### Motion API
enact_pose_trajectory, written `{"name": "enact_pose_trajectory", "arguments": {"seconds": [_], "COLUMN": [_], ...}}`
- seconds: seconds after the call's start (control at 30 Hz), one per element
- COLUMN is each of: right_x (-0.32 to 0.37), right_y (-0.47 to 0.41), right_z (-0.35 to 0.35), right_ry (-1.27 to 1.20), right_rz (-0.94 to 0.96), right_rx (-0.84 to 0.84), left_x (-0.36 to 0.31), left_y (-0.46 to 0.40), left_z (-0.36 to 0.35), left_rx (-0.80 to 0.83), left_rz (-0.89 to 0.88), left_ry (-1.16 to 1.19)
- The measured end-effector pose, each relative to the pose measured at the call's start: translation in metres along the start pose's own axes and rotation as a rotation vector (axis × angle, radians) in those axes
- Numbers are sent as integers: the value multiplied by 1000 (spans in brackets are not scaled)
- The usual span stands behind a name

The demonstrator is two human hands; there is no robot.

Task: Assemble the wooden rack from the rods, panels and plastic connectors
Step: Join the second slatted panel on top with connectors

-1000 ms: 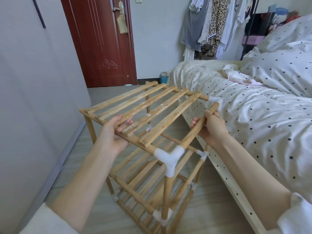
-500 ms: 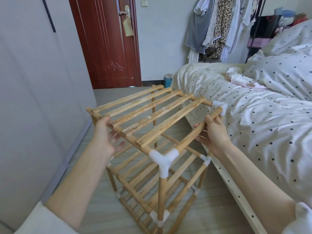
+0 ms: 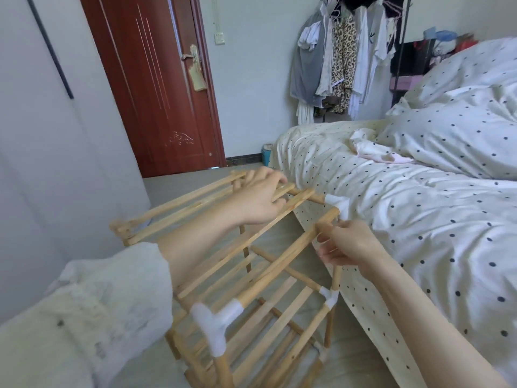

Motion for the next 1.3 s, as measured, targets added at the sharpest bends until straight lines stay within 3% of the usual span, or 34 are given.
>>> {"name": "enact_pose_trajectory", "arguments": {"seconds": [0.1, 0.17, 0.33, 0.43, 0.9, 1.3], "right_x": [9, 13, 8, -1, -12, -15], "right_y": [-28, -47, -97, -110, -108, -97], "right_z": [38, 50, 37, 31, 20, 18], "right_ry": [61, 29, -53, -37, -141, -150], "right_rz": [261, 339, 309, 358, 411, 456], "right_rx": [-332, -421, -160, -169, -146, -104], "left_x": [-26, -40, -56, -58, -46, -49], "left_y": [-47, -75, -126, -138, -134, -119], "left_z": [-17, -31, -68, -86, -90, -81], "left_rx": [180, 249, 336, 393, 301, 367], "left_rz": [-155, -203, -244, -279, -298, -232], "left_ry": [-194, -259, -316, -313, -73, 355]}}
Point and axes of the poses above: each hand's wrist, its own y-axis away from the middle knuckle, its own z-axis out of the back of the hand, x = y × z, the point moved 5 cm from there along -y, towards the middle knuckle, and after that the axes turned 13 degrees about -y, right-handed, at the moved point
